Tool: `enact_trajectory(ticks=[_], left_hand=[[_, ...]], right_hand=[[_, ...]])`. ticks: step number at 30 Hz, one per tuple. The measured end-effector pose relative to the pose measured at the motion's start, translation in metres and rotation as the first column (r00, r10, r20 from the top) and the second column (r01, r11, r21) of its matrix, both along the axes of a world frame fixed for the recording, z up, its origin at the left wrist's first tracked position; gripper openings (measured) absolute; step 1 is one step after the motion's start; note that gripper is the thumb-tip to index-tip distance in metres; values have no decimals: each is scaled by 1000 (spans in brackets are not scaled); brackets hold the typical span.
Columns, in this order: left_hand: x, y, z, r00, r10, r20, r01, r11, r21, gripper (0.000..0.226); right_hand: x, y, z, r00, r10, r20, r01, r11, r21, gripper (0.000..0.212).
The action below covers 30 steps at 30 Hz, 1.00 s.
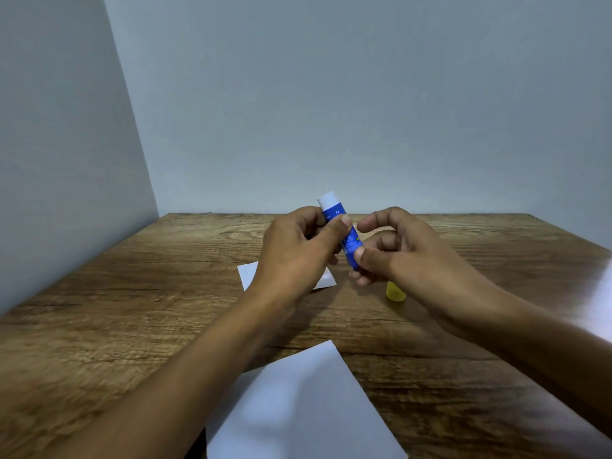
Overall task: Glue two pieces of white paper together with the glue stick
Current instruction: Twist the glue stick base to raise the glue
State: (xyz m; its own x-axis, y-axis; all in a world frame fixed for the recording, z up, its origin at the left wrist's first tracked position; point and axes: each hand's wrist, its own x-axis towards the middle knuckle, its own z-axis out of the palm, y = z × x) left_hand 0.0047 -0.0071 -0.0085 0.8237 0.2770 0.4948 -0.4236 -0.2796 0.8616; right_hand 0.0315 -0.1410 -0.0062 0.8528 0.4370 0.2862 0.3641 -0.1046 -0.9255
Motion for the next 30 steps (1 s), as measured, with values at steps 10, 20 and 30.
enact_trajectory(ticks=[10,20,30], left_hand=[[-2,0,4,1000,-11,25,12,999,-51,18],[-1,2,4,1000,17,15,-16,999,-43,17],[-1,1,2,1000,23,12,-22,1000,-20,18]], right_hand=[[-4,3,-2,959,-127,253,143,989,-48,32],[-3,4,0,993,-47,106,47,999,3,28],[-1,5,-3,999,18,50,-20,999,42,16]])
